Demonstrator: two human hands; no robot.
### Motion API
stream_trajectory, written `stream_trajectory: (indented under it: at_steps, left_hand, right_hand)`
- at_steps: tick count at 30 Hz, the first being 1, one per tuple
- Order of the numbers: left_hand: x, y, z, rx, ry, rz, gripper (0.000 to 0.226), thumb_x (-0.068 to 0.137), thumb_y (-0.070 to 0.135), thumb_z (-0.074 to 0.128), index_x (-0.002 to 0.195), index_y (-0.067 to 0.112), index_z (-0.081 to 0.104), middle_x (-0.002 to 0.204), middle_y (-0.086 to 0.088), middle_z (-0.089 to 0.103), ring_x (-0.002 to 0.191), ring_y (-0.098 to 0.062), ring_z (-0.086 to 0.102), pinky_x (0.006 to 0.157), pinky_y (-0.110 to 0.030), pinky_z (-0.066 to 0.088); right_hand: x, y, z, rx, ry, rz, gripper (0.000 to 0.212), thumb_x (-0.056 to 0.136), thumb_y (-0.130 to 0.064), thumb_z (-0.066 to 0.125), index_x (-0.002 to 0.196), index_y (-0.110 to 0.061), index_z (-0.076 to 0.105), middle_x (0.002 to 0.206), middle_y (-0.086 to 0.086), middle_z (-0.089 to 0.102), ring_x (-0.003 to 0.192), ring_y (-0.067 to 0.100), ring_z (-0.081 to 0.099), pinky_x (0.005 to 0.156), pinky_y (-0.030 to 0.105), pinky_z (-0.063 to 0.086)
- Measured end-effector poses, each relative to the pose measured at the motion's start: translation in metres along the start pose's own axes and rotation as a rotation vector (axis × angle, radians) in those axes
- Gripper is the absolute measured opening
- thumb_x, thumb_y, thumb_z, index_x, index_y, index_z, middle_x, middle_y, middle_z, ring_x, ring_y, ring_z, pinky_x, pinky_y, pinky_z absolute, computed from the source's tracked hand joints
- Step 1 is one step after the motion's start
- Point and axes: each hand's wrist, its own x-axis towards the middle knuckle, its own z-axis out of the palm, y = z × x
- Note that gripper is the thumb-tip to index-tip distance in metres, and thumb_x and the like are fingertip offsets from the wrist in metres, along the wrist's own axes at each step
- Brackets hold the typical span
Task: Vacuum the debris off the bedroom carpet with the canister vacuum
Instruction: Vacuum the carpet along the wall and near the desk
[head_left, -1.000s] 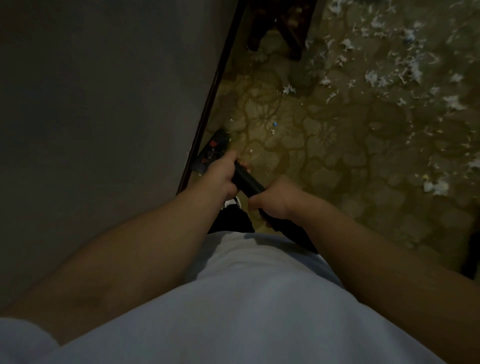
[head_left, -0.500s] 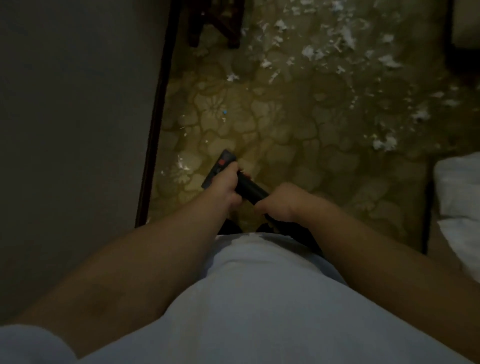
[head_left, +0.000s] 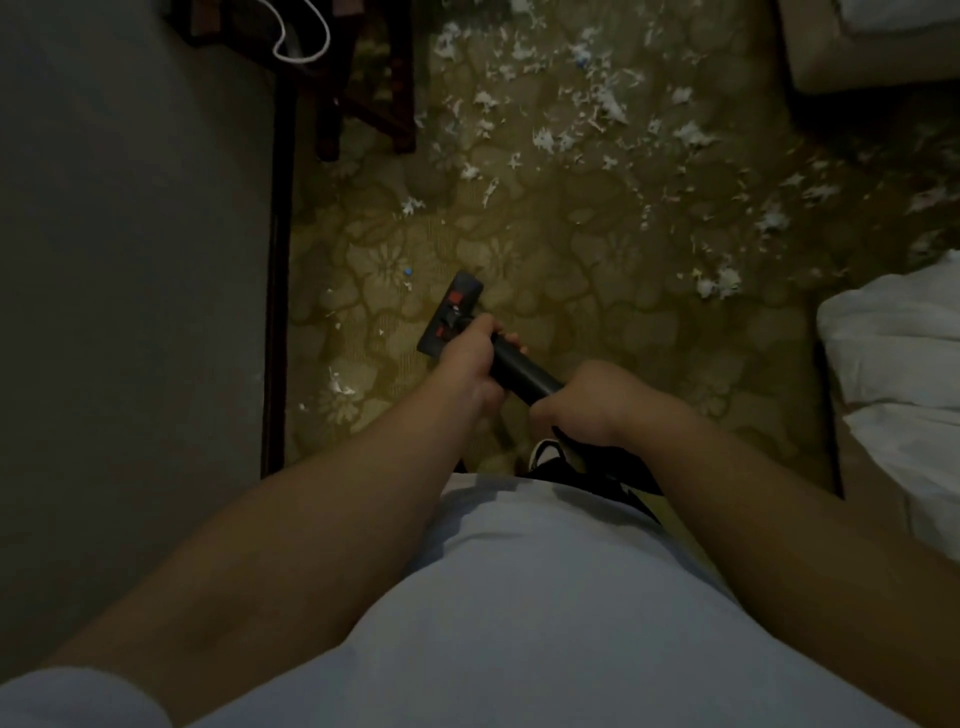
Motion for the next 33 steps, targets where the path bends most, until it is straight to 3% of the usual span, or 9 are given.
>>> stream_trajectory:
  at_steps: [4, 10, 16, 18, 24, 28, 33]
  left_hand:
    - [0.011, 0.035, -0.008, 0.014, 0.016, 0.011, 0.015, 0.096, 0.019, 0.061, 0.083, 0.011, 0.055, 0.064, -0.002, 0.055, 0.058, -0.017, 0.054, 0.055, -0.029, 0.052]
    - [0.046, 0.111, -0.035, -0.003, 0.012, 0.016, 0.017, 0.096, 0.020, 0.060, 0.082, 0.013, 0.056, 0.060, -0.001, 0.055, 0.055, -0.015, 0.054, 0.058, -0.030, 0.051]
    - [0.083, 0.219, -0.046, 0.128, 0.002, 0.006, 0.017, 0.096, 0.018, 0.059, 0.081, 0.012, 0.055, 0.063, -0.004, 0.055, 0.056, -0.016, 0.055, 0.057, -0.030, 0.051]
    - [0.093, 0.253, -0.047, 0.186, -0.012, 0.009, 0.013, 0.096, 0.018, 0.059, 0.085, 0.011, 0.057, 0.068, -0.005, 0.057, 0.060, -0.017, 0.057, 0.059, -0.032, 0.052]
    - [0.123, 0.349, -0.037, 0.345, -0.050, 0.072, 0.009, 0.096, 0.017, 0.061, 0.098, 0.008, 0.059, 0.075, -0.006, 0.059, 0.062, -0.017, 0.059, 0.061, -0.030, 0.053]
    - [0.144, 0.397, -0.028, 0.420, -0.044, 0.126, 0.013, 0.096, 0.018, 0.061, 0.104, 0.008, 0.061, 0.074, -0.005, 0.060, 0.061, -0.017, 0.058, 0.062, -0.029, 0.054]
    - [0.173, 0.416, -0.031, 0.556, 0.004, 0.118, 0.026, 0.097, 0.021, 0.060, 0.118, 0.007, 0.059, 0.087, -0.007, 0.061, 0.067, -0.016, 0.061, 0.065, -0.030, 0.057]
  right_hand:
    - [0.020, -0.032, 0.003, 0.001, 0.008, 0.006, 0.032, 0.083, -0.036, 0.079, 0.100, -0.011, 0.069, 0.090, 0.011, 0.072, 0.074, 0.026, 0.070, 0.059, 0.030, 0.052]
    - [0.061, -0.111, 0.009, 0.012, 0.007, 0.024, 0.029, 0.085, -0.036, 0.079, 0.097, -0.012, 0.066, 0.086, 0.010, 0.071, 0.068, 0.023, 0.069, 0.054, 0.028, 0.051]
    - [0.107, -0.206, 0.018, 0.177, 0.068, 0.081, 0.024, 0.087, -0.032, 0.076, 0.092, -0.011, 0.066, 0.081, 0.010, 0.072, 0.061, 0.023, 0.066, 0.047, 0.025, 0.047]
    - [0.123, -0.233, 0.023, 0.264, 0.083, 0.091, 0.025, 0.087, -0.031, 0.076, 0.096, -0.009, 0.068, 0.084, 0.014, 0.075, 0.062, 0.026, 0.068, 0.049, 0.028, 0.051]
    - [0.182, -0.308, 0.019, 0.467, 0.138, 0.069, 0.029, 0.084, -0.033, 0.077, 0.100, -0.010, 0.069, 0.093, 0.019, 0.074, 0.082, 0.039, 0.074, 0.074, 0.050, 0.062]
    - [0.224, -0.346, 0.010, 0.558, 0.096, 0.065, 0.030, 0.084, -0.034, 0.079, 0.099, -0.012, 0.066, 0.095, 0.019, 0.074, 0.088, 0.040, 0.074, 0.075, 0.049, 0.061]
    - [0.259, -0.363, 0.022, 0.735, -0.043, 0.151, 0.049, 0.078, -0.031, 0.079, 0.119, -0.008, 0.062, 0.102, 0.018, 0.073, 0.089, 0.033, 0.073, 0.072, 0.042, 0.061]
